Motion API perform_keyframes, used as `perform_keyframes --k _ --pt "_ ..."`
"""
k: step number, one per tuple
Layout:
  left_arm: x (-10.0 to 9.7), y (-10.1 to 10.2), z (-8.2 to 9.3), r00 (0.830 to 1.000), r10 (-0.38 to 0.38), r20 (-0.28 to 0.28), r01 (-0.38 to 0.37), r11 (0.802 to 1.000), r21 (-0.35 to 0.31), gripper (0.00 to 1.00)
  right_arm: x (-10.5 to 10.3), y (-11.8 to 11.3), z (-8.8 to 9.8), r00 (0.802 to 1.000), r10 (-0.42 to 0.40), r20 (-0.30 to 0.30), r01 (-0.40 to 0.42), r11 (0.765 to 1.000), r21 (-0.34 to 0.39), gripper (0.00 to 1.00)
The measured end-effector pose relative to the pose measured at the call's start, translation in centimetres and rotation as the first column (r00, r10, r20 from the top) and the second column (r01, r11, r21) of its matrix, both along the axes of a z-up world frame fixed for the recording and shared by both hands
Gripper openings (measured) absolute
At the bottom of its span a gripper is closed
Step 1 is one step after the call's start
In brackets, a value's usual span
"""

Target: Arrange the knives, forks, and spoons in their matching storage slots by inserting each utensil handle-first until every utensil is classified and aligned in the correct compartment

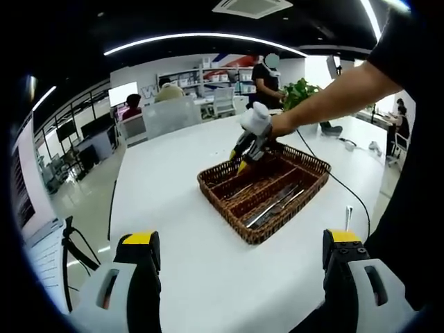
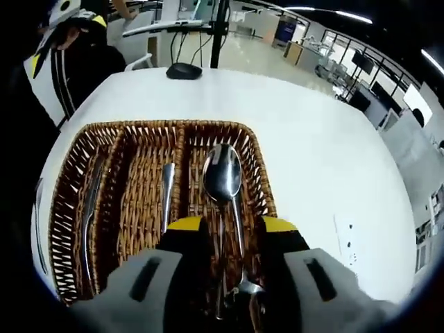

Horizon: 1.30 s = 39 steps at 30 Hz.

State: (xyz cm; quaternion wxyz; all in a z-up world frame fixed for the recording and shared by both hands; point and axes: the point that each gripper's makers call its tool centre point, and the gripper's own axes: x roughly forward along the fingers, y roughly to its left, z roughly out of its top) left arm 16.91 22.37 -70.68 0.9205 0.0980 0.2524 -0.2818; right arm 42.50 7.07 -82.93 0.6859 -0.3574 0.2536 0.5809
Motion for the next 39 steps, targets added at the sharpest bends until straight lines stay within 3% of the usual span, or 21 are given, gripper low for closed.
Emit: perform_keyframes --k 7,9,11,13,15,18,19,25,26,29,31,33,34,36,38,39 --pt "0.6 -1.1 0.5 0.999 -0.03 0.015 0.03 1.0 -0.001 0.99 -0.6 0.2 4.3 0.998 -0.039 0.055 0.032 0.993 0.113 0.77" --pt "0.9 -1.1 0.8 0.999 -0.031 0.026 0.031 0.999 -0.005 0.99 -1.4 -0.4 5.7 0.997 -0.048 0.064 0.038 0.99 0.138 0.78" --pt "1.4 -1.2 1.4 0.998 -0.024 0.049 0.026 0.999 -0.037 0.99 -1.6 -1.4 7.2 0.99 -0.115 0.08 0.099 0.977 0.191 0.79" --pt "1.9 -1.1 1.9 0.997 -0.008 0.076 0.015 0.996 -0.086 0.99 -2.5 -2.8 8.5 0.983 -0.172 0.07 0.152 0.961 0.232 0.85" --pt "2.0 -1.0 1.8 0.998 -0.01 0.067 0.015 0.997 -0.075 0.99 -3.2 -4.1 9.4 0.972 -0.222 0.075 0.197 0.948 0.251 0.92" --pt "2.4 -1.4 2.1 0.996 -0.024 0.082 0.028 0.998 -0.059 0.99 -5.5 -6.6 10.7 0.945 -0.327 0.011 0.309 0.904 0.296 0.98" --pt "2.6 -1.8 2.4 0.996 -0.027 0.087 0.033 0.997 -0.072 0.99 -6.6 -7.3 11.5 0.94 -0.342 0.008 0.319 0.884 0.343 0.99" --pt "3.4 -2.8 2.7 0.991 -0.056 0.124 0.071 0.99 -0.12 0.99 -11.2 -11.9 13.9 0.889 -0.457 0.004 0.42 0.821 0.388 1.0" --pt "3.4 -2.8 2.6 0.99 -0.059 0.124 0.074 0.989 -0.124 0.99 -11.9 -12.7 14.6 0.872 -0.489 -0.013 0.451 0.792 0.412 1.0" --pt "3.3 -2.7 2.7 0.99 -0.059 0.131 0.076 0.989 -0.128 0.99 -13.2 -14.6 15.6 0.836 -0.548 0.007 0.496 0.762 0.416 1.0" --pt "3.2 -2.6 2.7 0.989 -0.065 0.131 0.082 0.988 -0.13 0.99 -14.2 -16.9 16.3 0.796 -0.604 0.031 0.538 0.73 0.42 1.0" --pt "2.9 -2.5 2.6 0.986 -0.099 0.132 0.112 0.989 -0.097 0.99 -15.3 -18.2 16.4 0.771 -0.637 0.018 0.572 0.705 0.42 1.0" --pt "2.9 -2.4 2.6 0.986 -0.099 0.136 0.112 0.989 -0.092 0.99 -15.8 -18.6 16.6 0.769 -0.639 0.021 0.57 0.7 0.43 1.0" --pt "3.0 -2.0 2.3 0.995 -0.052 0.081 0.06 0.993 -0.105 0.99 -17.6 -20.4 16.4 0.731 -0.68 0.055 0.614 0.691 0.382 1.0" --pt "3.4 -2.5 4.1 0.988 -0.049 0.146 0.069 0.988 -0.14 0.99 -18.6 -20.4 16.7 0.737 -0.674 0.047 0.605 0.69 0.398 1.0" --pt "3.3 -2.4 4.2 0.99 -0.038 0.139 0.058 0.989 -0.137 0.99 -19.1 -20.7 16.5 0.733 -0.678 0.051 0.61 0.688 0.394 1.0"
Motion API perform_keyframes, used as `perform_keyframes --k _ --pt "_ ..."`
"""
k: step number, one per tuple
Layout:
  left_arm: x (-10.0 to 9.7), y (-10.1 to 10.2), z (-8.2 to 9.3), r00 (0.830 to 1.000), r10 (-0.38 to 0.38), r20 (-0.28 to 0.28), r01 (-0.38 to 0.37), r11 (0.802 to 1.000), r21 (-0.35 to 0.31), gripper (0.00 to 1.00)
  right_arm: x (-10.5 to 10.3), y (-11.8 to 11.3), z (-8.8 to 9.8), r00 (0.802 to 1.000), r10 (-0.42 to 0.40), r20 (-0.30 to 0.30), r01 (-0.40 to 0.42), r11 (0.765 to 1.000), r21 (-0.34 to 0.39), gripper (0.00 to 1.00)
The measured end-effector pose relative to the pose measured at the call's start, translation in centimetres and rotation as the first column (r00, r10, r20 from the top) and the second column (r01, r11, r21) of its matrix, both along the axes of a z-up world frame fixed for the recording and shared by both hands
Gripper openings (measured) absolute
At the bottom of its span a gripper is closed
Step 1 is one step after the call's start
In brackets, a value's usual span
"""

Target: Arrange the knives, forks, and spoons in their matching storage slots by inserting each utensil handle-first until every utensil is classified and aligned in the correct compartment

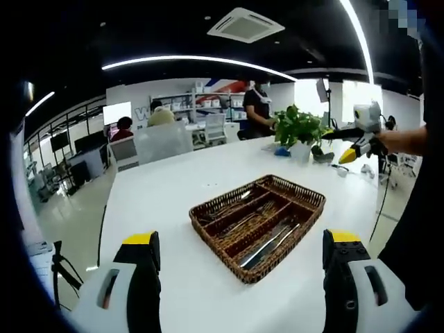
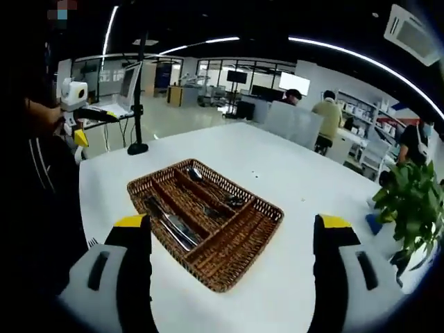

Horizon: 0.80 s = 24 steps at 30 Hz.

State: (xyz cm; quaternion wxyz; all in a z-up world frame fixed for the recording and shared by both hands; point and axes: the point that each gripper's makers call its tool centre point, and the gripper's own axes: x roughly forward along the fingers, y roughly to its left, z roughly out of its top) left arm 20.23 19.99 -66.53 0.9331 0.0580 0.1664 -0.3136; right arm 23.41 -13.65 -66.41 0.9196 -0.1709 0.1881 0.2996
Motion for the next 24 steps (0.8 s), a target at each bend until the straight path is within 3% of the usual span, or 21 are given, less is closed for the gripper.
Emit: perform_keyframes --k 1,2,7,10,12,24 --pt "0.1 0.2 0.1 1.0 0.014 0.0 -0.014 1.0 0.007 0.99 -0.1 -0.1 0.0 1.0 -0.002 0.003 0.002 1.0 -0.002 1.0" --pt "0.2 0.5 0.5 0.999 0.036 0.037 -0.037 0.999 0.03 0.99 -0.2 -0.4 0.0 1.0 -0.006 0.014 0.006 1.0 -0.004 1.0" --pt "-0.6 0.0 0.4 0.997 0.061 0.039 -0.063 0.997 0.048 0.99 -0.8 -1.4 0.4 1.0 0.002 0.008 -0.002 0.999 0.034 1.0" --pt "-1.0 -0.3 0.3 0.997 0.068 0.038 -0.07 0.996 0.05 0.99 -1.3 -2.5 0.3 1.0 -0.006 0.021 0.005 1.0 0.015 1.0" --pt "-1.3 -0.5 0.6 0.997 0.068 0.044 -0.07 0.996 0.05 0.99 -1.4 -2.8 0.5 1.0 -0.02 0.012 0.019 0.998 0.056 1.0" --pt "-3.1 -1.9 2.8 0.997 0.037 0.069 -0.044 0.994 0.101 0.99 -2.4 -1.7 1.6 0.998 0.02 0.052 -0.024 0.996 0.082 1.0"
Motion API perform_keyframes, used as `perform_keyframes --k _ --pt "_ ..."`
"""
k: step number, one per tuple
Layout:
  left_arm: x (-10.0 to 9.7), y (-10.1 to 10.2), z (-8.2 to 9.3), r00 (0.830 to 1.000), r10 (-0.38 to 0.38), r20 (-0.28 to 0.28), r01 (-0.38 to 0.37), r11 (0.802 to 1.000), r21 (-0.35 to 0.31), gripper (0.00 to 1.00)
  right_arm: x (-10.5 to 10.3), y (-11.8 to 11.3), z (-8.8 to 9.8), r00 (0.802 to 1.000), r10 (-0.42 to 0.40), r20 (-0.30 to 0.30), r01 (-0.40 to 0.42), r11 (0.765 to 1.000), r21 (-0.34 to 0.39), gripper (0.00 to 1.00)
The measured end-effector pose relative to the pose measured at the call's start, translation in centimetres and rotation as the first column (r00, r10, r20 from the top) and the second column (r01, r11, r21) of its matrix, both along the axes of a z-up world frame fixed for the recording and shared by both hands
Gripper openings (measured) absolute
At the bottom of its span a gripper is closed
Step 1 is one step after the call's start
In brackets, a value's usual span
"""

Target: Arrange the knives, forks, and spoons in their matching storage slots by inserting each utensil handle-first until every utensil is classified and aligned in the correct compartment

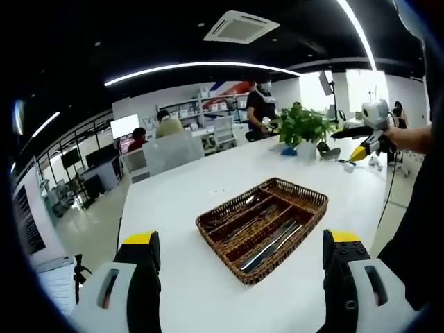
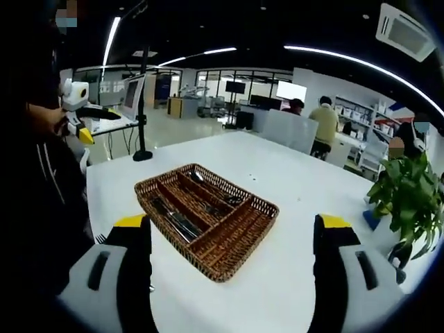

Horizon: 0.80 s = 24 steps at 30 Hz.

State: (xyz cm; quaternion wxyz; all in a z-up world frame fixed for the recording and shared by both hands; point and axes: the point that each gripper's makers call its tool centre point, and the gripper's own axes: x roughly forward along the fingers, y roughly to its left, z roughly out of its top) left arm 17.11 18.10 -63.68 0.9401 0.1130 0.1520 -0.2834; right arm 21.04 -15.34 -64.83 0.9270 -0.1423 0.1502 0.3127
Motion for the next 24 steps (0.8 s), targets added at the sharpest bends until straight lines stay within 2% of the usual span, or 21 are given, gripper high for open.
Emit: perform_keyframes --k 6,11,18,24 --pt "-0.7 -0.3 0.3 1.0 0.002 0.016 -0.002 1.0 0.015 0.99 -1.1 0.7 -0.1 0.999 0.03 0.018 -0.03 0.999 -0.015 1.0" --pt "-1.3 -0.5 -0.2 1.0 0.004 0.004 -0.004 1.0 0.0 0.99 -1.4 0.6 0.2 0.998 0.06 0.021 -0.06 0.998 -0.026 1.0" --pt "-1.6 -0.7 -0.8 1.0 -0.013 -0.016 0.013 1.0 -0.009 0.99 -2.3 2.4 0.9 0.989 0.145 0.029 -0.142 0.987 -0.077 1.0" --pt "-1.5 -0.8 -0.8 1.0 -0.019 -0.011 0.019 1.0 -0.007 0.99 -2.6 3.0 0.1 0.981 0.194 0.01 -0.192 0.977 -0.096 1.0"
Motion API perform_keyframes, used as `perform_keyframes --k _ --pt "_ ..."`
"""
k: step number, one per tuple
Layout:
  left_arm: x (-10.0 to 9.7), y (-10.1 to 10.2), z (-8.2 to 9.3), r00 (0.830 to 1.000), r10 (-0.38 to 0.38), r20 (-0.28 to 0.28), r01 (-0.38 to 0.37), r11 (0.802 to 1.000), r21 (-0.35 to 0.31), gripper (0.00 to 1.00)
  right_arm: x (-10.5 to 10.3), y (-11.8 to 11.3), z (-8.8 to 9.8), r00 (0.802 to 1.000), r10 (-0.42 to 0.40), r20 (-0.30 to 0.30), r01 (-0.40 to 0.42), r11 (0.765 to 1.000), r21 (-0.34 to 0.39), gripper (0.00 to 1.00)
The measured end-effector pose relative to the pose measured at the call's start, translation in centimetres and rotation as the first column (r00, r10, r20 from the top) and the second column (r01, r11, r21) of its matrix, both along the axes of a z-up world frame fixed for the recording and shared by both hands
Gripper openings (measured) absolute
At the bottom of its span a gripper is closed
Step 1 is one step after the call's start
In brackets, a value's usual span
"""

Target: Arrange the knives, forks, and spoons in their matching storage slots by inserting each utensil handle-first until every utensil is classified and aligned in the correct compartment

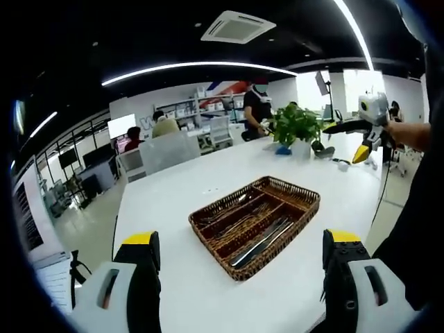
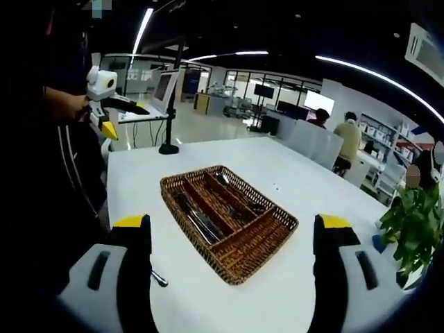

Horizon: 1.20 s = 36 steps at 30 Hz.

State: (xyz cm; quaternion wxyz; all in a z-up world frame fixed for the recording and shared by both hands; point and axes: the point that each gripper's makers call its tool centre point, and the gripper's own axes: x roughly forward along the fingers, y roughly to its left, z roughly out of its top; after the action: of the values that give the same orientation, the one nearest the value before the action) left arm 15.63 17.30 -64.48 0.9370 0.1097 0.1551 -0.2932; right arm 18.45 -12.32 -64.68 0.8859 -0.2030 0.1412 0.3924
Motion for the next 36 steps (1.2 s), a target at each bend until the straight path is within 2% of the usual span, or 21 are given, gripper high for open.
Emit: perform_keyframes --k 14,23,25,29,31,32,33,34,36 --pt "0.3 -0.1 0.1 1.0 -0.003 0.003 0.003 1.0 -0.005 0.99 -0.6 0.8 -1.2 0.998 0.057 -0.016 -0.058 0.998 -0.032 1.0" --pt "0.0 0.3 -1.0 1.0 0.0 -0.02 -0.001 1.0 -0.008 0.99 -1.6 2.1 -2.3 0.993 0.103 -0.059 -0.105 0.994 -0.033 1.0" --pt "-0.2 0.4 -1.7 0.999 -0.006 -0.046 0.006 1.0 0.005 0.99 -1.8 2.4 -3.0 0.99 0.122 -0.077 -0.126 0.991 -0.051 1.0" --pt "-0.4 0.5 -1.9 0.999 -0.011 -0.044 0.012 1.0 0.007 0.99 -2.1 3.1 -3.6 0.986 0.152 -0.068 -0.158 0.983 -0.092 1.0" --pt "-0.4 0.6 -2.0 0.999 -0.009 -0.041 0.009 1.0 0.008 0.99 -2.3 3.7 -4.2 0.982 0.166 -0.089 -0.173 0.982 -0.076 1.0" --pt "-0.4 0.7 -2.0 0.999 -0.009 -0.043 0.009 1.0 0.005 0.99 -2.4 4.6 -4.3 0.979 0.18 -0.094 -0.182 0.983 -0.017 1.0" --pt "-0.3 0.7 -2.1 0.999 -0.009 -0.042 0.009 1.0 0.003 0.99 -2.8 4.9 -4.6 0.973 0.198 -0.116 -0.199 0.98 0.005 1.0" --pt "-0.3 0.7 -2.1 0.999 -0.009 -0.04 0.009 1.0 0.003 0.99 -3.0 5.1 -4.9 0.969 0.211 -0.129 -0.211 0.977 0.016 1.0" --pt "-0.3 0.7 -2.1 0.999 -0.011 -0.038 0.011 1.0 0.002 0.99 -2.9 5.3 -5.6 0.971 0.209 -0.119 -0.212 0.977 -0.012 1.0"
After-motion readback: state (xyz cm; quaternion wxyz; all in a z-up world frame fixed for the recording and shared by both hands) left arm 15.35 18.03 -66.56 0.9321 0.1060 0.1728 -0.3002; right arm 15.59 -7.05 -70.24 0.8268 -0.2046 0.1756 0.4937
